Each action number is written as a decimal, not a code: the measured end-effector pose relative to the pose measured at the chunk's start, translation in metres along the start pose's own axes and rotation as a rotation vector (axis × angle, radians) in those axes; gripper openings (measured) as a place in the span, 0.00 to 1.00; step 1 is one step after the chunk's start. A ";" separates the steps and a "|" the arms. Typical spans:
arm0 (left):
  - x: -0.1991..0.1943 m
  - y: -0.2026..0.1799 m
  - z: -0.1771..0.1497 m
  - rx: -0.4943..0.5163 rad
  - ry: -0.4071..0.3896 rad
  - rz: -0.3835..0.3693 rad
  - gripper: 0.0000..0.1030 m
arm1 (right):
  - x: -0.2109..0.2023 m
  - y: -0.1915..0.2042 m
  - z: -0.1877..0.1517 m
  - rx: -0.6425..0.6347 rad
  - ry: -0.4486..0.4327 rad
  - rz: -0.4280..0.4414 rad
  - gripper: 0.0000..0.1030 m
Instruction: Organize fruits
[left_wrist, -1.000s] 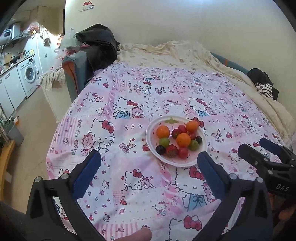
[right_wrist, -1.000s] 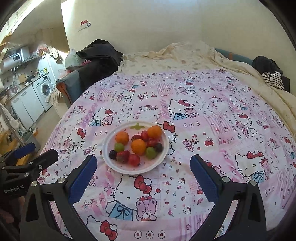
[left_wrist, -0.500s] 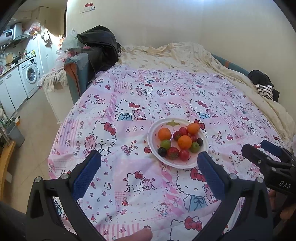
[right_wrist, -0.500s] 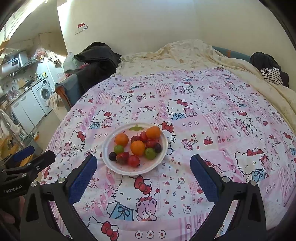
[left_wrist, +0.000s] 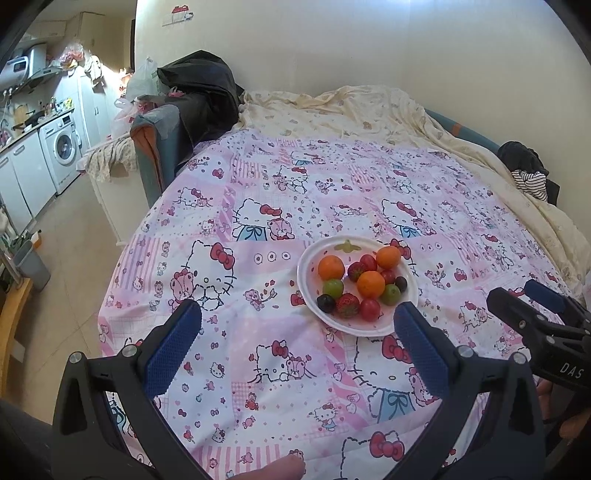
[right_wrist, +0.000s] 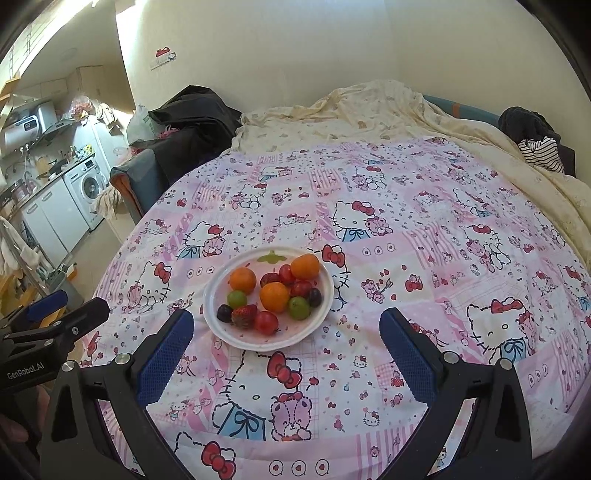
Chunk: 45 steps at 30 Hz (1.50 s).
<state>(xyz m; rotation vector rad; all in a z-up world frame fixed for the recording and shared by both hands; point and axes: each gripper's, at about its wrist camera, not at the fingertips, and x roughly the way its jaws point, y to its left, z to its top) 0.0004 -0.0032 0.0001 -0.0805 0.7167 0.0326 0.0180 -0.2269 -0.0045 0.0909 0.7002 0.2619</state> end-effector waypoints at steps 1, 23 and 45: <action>-0.001 0.000 0.000 0.000 -0.002 0.000 1.00 | 0.000 0.000 0.000 -0.001 -0.001 -0.001 1.00; -0.003 0.000 0.002 -0.009 -0.011 -0.001 1.00 | -0.001 0.004 -0.001 -0.016 0.000 -0.005 1.00; -0.005 -0.003 0.003 -0.013 -0.010 -0.004 1.00 | -0.001 0.008 -0.003 -0.042 -0.001 -0.008 1.00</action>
